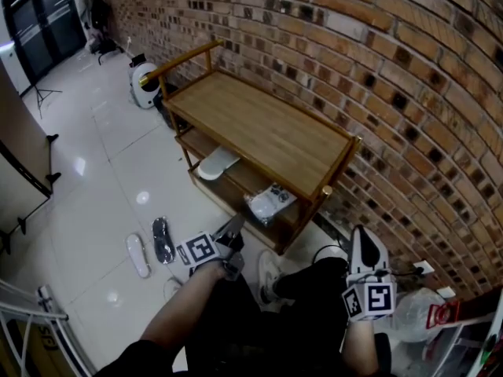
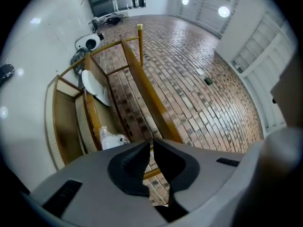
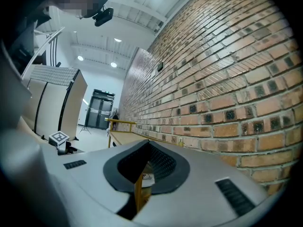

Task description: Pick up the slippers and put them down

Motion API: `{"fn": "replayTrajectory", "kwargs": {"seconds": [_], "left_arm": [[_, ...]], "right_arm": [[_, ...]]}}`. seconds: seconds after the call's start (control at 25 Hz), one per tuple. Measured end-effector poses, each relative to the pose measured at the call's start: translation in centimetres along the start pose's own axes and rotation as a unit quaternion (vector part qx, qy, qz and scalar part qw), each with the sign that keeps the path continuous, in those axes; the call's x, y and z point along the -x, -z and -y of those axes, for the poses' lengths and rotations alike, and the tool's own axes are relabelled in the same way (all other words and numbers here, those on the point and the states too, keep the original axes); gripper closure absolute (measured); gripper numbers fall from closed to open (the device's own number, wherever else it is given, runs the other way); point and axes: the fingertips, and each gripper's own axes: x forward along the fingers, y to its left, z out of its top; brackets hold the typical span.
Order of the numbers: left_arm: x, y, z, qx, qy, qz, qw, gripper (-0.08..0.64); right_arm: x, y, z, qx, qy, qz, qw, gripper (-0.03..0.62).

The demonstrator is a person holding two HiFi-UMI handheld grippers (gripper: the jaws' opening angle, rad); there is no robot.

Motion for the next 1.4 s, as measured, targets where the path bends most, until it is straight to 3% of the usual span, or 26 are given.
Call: {"fn": "replayTrajectory", "kwargs": {"seconds": [0.16, 0.32, 0.48, 0.64, 0.88, 0.92, 1.04, 1.4], "left_arm": [[-2.3, 1.2, -2.4, 0.029, -0.010, -0.026, 0.9992, 0.469], [-4.0, 2.3, -5.8, 0.064, -0.045, -0.045, 0.9959, 0.354], [-5.5, 2.9, -9.0, 0.116, -0.067, -0.034, 0.9904, 0.353], [-7.7, 3.2, -9.7, 0.139, -0.050, -0.040, 0.9881, 0.353], [-9.8, 4.2, -10.2, 0.147, -0.052, -0.066, 0.9856, 0.357], [-9.8, 4.3, -10.2, 0.150, -0.052, -0.067, 0.9852, 0.388], [-9.6, 4.1, -10.1, 0.155, -0.047, -0.057, 0.9852, 0.476], [-4.6, 1.3, -6.1, 0.140, -0.010, -0.023, 0.9898, 0.482]], "right_arm": [[-0.8, 1.2, -0.2, -0.003, -0.002, -0.018, 1.000, 0.589], [-1.5, 2.1, -0.3, -0.002, -0.003, -0.032, 0.999, 0.589], [-2.0, 2.9, 0.1, -0.002, -0.001, -0.046, 0.999, 0.589], [-2.2, 3.9, 0.9, -0.006, 0.006, -0.059, 0.998, 0.589], [-2.7, 5.1, 1.3, -0.013, 0.010, -0.075, 0.997, 0.589], [-2.8, 5.1, 1.2, -0.013, 0.008, -0.076, 0.997, 0.589], [-3.1, 5.0, 0.8, -0.011, 0.002, -0.075, 0.997, 0.589], [-3.5, 2.5, -1.4, -0.008, -0.022, -0.043, 0.999, 0.589]]}}
